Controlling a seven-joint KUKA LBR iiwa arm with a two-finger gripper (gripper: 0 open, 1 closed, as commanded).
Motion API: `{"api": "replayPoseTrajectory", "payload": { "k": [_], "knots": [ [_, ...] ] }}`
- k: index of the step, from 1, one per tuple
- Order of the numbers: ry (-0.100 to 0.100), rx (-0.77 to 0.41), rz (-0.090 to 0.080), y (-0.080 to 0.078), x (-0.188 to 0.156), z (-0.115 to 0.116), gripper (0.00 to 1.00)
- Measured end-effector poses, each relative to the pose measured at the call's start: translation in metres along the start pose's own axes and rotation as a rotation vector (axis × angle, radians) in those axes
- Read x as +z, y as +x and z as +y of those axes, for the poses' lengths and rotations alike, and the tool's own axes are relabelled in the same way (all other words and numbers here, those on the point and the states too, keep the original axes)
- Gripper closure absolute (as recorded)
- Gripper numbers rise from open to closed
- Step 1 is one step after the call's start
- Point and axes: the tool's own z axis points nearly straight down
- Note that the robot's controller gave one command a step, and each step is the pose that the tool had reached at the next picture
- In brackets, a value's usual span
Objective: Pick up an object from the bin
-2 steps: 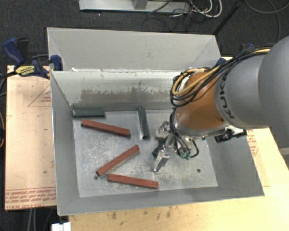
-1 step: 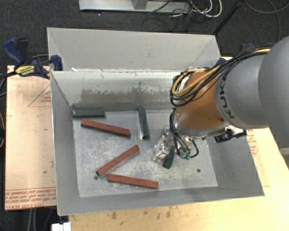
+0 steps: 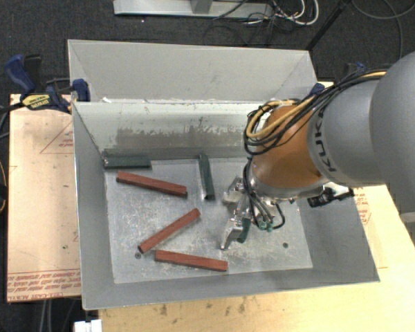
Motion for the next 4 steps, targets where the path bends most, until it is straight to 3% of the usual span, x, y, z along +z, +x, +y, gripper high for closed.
{"api": "replayPoseTrajectory", "payload": {
  "k": [1,2,3,4],
  "knots": [
    [0.0,0.0,-0.001,0.0,0.0,0.0,0.0],
    [0.001,-0.553,-0.006,-0.091,-0.001,-0.085,1.0],
    [0.003,-0.553,0.001,-0.089,0.001,-0.087,0.0],
    [0.003,-0.553,0.0,-0.089,0.001,-0.087,0.0]
  ]
}}
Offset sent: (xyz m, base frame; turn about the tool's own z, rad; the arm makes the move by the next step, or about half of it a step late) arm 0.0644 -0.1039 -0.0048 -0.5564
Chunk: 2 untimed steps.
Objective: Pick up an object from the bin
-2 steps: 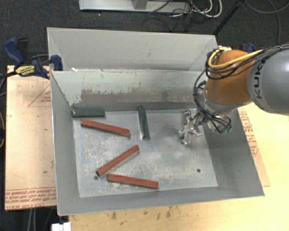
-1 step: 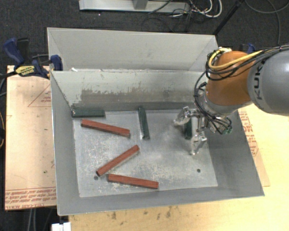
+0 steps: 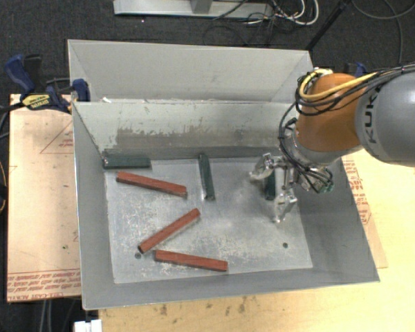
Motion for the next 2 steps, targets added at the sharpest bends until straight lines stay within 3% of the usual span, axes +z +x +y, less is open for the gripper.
{"api": "replayPoseTrajectory", "payload": {
  "k": [1,2],
  "knots": [
    [0.001,-0.371,-0.009,-0.0311,-0.0007,-0.0436,1.0],
    [0.0,-0.371,-0.009,-0.0311,-0.0008,-0.0436,1.0]
  ]
}}
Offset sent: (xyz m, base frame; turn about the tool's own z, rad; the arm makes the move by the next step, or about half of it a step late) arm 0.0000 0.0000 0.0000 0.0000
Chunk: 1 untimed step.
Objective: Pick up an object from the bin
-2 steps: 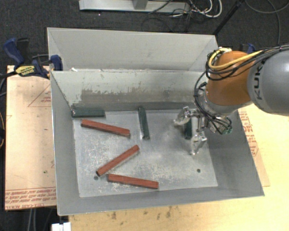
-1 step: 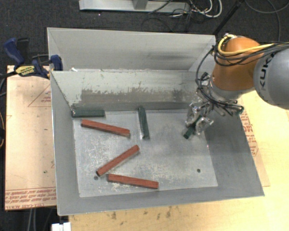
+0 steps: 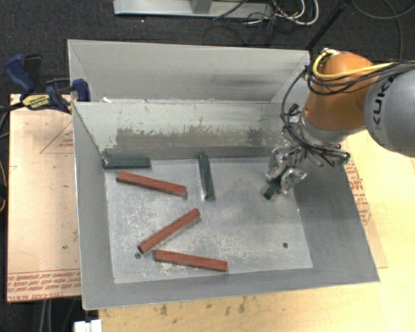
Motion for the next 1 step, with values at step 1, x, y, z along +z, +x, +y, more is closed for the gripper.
{"api": "replayPoseTrajectory", "payload": {
  "k": [1],
  "knots": [
    [-0.006,0.056,0.01,0.0018,-0.1124,0.0065,1.0]
  ]
}}
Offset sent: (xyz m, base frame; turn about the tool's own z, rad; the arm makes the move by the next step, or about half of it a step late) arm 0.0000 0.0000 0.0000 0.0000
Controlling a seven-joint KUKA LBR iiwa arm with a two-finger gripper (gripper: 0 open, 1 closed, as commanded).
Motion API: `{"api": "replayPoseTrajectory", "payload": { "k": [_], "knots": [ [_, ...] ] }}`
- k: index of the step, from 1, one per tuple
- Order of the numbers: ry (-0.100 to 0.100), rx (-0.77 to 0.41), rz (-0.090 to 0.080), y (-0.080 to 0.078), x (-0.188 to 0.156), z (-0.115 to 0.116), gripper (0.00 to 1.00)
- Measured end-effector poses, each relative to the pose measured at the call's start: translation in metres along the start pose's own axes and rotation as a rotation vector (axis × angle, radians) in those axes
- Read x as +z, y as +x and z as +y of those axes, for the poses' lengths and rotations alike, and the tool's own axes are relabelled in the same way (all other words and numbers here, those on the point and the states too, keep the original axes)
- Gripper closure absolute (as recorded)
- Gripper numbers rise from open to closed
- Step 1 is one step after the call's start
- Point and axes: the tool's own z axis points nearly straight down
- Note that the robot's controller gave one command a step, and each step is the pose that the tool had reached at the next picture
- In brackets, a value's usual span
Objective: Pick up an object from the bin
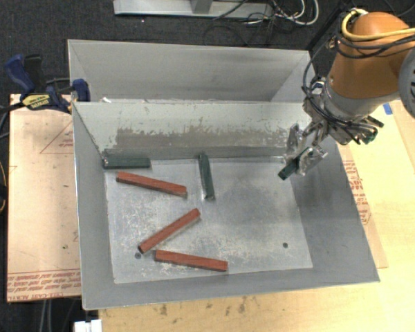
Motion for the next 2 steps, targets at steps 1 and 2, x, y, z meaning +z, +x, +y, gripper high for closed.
{"api": "replayPoseTrajectory", "payload": {
  "k": [1,2],
  "knots": [
    [0.0,0.001,0.0,0.0,0.0,0.0,1.0],
    [-0.004,0.012,0.004,0.003,-0.045,0.004,1.0]
  ]
}}
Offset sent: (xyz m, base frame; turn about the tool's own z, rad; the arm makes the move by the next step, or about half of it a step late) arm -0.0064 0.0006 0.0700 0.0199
